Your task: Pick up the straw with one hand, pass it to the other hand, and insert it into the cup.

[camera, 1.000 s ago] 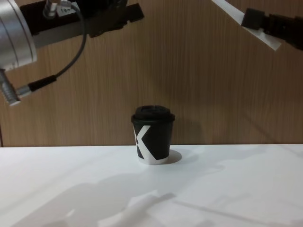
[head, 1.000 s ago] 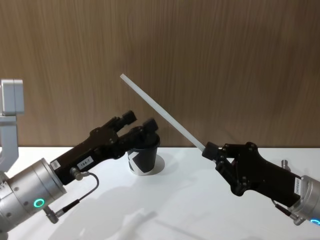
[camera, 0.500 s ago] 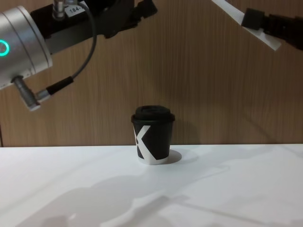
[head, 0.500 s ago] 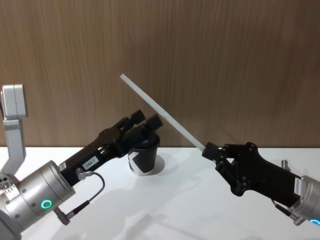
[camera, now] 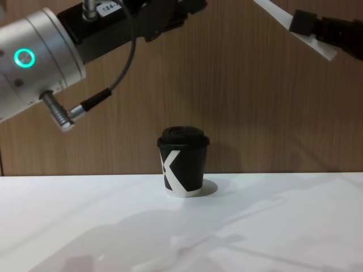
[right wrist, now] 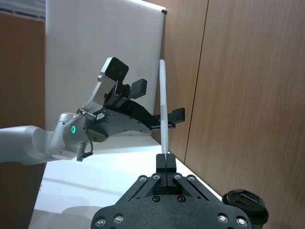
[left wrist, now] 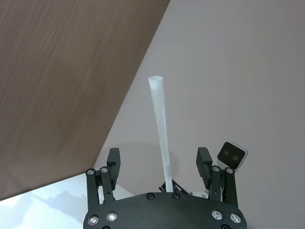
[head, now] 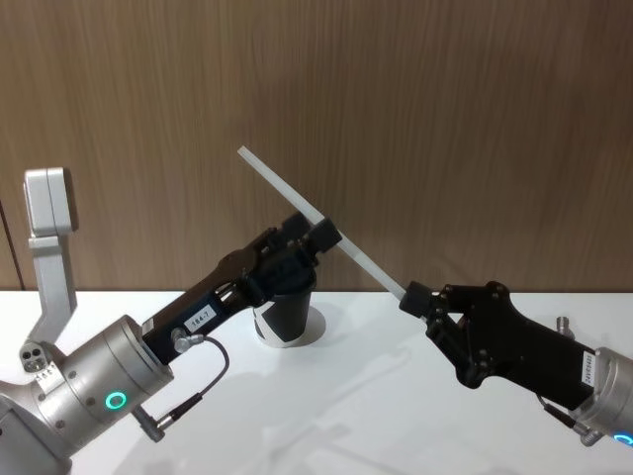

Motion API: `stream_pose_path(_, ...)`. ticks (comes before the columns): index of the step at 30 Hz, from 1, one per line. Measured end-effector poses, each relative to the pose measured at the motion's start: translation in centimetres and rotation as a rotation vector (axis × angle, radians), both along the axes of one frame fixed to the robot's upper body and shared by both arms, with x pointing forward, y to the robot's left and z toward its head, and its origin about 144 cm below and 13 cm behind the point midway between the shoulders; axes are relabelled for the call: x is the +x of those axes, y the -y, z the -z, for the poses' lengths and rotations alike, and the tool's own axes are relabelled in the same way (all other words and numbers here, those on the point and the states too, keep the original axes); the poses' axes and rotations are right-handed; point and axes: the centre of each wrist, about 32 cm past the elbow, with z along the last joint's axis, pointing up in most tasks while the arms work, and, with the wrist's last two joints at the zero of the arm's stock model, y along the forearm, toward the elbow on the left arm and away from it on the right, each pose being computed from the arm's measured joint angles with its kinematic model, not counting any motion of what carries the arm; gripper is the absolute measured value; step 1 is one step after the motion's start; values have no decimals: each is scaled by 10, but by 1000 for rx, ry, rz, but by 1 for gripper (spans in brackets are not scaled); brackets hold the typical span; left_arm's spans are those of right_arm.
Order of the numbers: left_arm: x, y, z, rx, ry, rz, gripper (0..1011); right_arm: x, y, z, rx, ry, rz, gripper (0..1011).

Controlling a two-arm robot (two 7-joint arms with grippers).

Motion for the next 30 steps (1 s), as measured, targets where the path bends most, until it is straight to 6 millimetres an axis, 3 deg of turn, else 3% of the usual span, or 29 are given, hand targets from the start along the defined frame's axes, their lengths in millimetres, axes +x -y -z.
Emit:
stream_pose_path(23,5,11,0,4,-12,-37,996,0,0,0,0,0,0,5)
stream_pose_path(30,6,11,0,9,-16,-49,869,0,0,0,0,0,0,5)
